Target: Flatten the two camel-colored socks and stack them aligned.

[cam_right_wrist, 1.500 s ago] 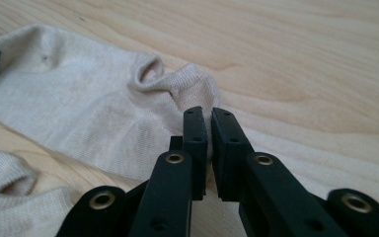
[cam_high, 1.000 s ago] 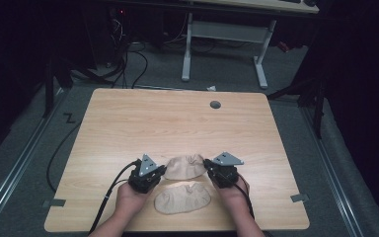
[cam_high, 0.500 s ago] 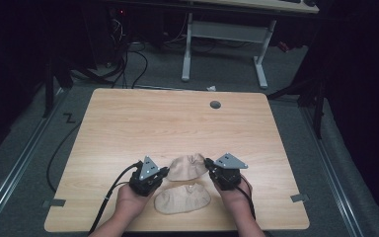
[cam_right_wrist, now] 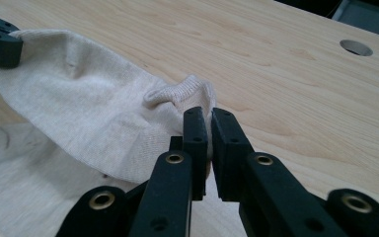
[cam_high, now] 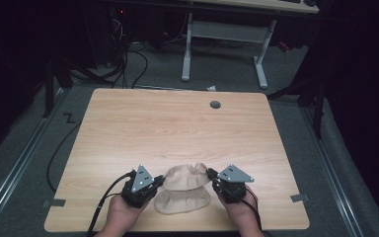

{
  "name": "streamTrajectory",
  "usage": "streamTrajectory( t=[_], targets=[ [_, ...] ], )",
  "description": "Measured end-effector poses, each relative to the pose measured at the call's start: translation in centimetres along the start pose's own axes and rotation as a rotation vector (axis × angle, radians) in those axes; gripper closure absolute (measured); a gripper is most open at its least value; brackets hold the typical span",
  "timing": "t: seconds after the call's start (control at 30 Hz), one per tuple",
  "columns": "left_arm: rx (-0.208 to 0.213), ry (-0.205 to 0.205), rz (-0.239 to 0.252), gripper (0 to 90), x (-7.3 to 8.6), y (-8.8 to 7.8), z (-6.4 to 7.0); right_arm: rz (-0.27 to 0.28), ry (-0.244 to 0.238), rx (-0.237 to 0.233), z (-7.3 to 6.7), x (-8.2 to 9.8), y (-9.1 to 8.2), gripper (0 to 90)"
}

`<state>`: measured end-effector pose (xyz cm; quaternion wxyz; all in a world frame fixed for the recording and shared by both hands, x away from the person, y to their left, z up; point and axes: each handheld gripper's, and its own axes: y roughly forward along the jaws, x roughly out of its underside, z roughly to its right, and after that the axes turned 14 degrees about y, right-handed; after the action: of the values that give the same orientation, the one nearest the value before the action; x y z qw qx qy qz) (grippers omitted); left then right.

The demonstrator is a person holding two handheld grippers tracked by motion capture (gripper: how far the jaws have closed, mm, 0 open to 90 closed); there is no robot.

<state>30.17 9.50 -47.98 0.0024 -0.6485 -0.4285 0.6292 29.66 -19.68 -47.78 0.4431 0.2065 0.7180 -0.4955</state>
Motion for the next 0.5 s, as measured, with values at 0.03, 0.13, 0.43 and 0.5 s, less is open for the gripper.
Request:
streamTrajectory(
  t=[0.03,0.13,0.43,0.5],
  targets=[
    [0.007,0.0,-0.002,86.7,0.1,-0.3,0.2,-0.002,-0.002,-0.004,-0.1,0.1,-0.2,85.3],
    [0.031,0.005,-0.022,86.7,0.4,-0.6,0.9,-0.012,-0.009,-0.02,-0.5,0.4,-0.7,85.3],
    [0.079,0.012,-0.066,86.6,1.4,-1.7,2.5,-0.074,-0.024,-0.046,-1.3,2.3,-1.4,85.2],
    [0.092,0.016,-0.079,86.6,1.7,-1.9,2.8,-0.092,-0.025,-0.049,-1.4,2.7,-1.5,85.1]
  ],
)
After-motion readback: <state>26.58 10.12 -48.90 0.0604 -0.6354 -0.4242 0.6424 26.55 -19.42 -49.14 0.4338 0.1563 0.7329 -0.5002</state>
